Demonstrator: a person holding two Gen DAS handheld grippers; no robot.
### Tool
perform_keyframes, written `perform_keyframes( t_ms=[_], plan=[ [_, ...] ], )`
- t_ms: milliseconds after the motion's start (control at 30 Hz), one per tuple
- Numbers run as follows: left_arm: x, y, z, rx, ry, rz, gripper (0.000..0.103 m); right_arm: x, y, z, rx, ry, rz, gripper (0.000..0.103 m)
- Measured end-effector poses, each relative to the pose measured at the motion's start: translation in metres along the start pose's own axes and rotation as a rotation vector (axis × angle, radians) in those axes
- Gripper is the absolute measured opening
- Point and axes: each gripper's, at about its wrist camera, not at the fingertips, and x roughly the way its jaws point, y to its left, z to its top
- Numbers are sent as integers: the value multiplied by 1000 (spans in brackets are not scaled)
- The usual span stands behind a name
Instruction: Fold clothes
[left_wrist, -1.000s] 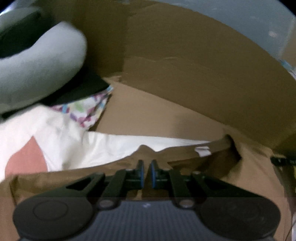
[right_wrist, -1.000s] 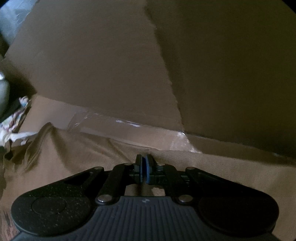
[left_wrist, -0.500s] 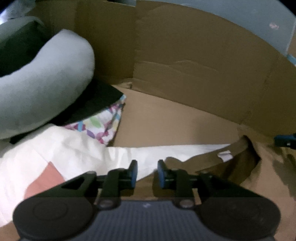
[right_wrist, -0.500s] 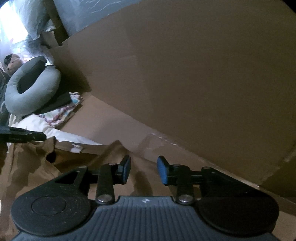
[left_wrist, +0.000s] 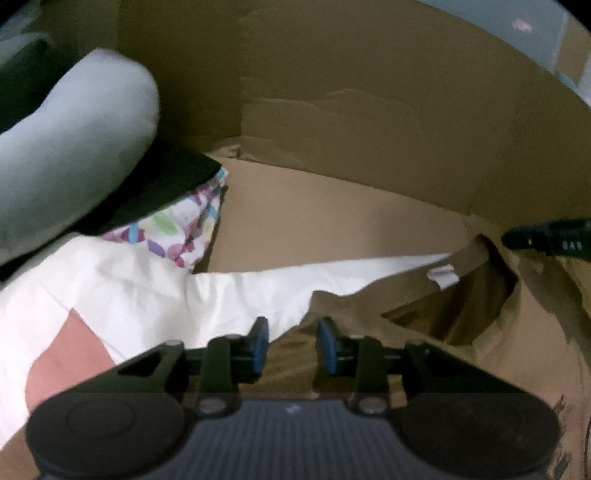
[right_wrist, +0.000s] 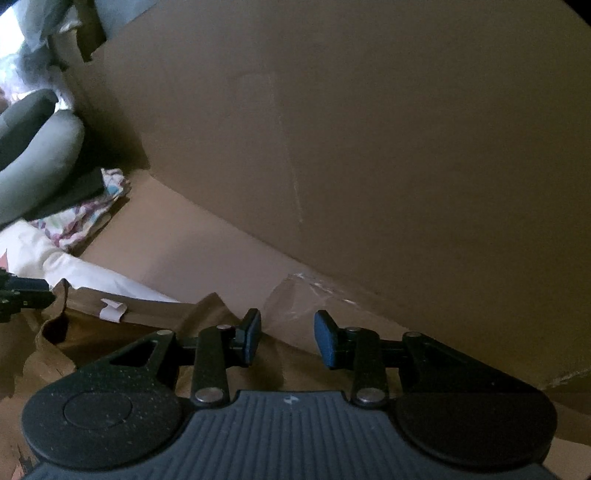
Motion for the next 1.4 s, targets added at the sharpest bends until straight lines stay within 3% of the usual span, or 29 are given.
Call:
perform_keyframes(
  t_ms=[133,267,367,600,700,867,1067,1400],
  plan=[
    [1,1,-2,14,-2,-10,37,3,16,-1,-67,28,50,40],
    [4,-3,-2,60,2,-15,42,5,24,-7,-109,56,112,51],
    [10,-7,-1,99,18,-14,43,10,34,-8,-198,74,82,52],
    [18,-11,1,131,25,-20,43,-4,30,13,-145,4,183,52],
    [18,-12,-2,137,20,-20,42,-6,19,22,-116,-14,123,52],
    [17,-14,-4,153,19,-16,41,7,13,17,-147,62,47,51],
    [16,-16,-6,169,16,-17,38,1,21,3,-162,27,66,49],
    [17,-18,-8,180,5,-20,34,20,35,5,-216,102,108,49]
  ],
)
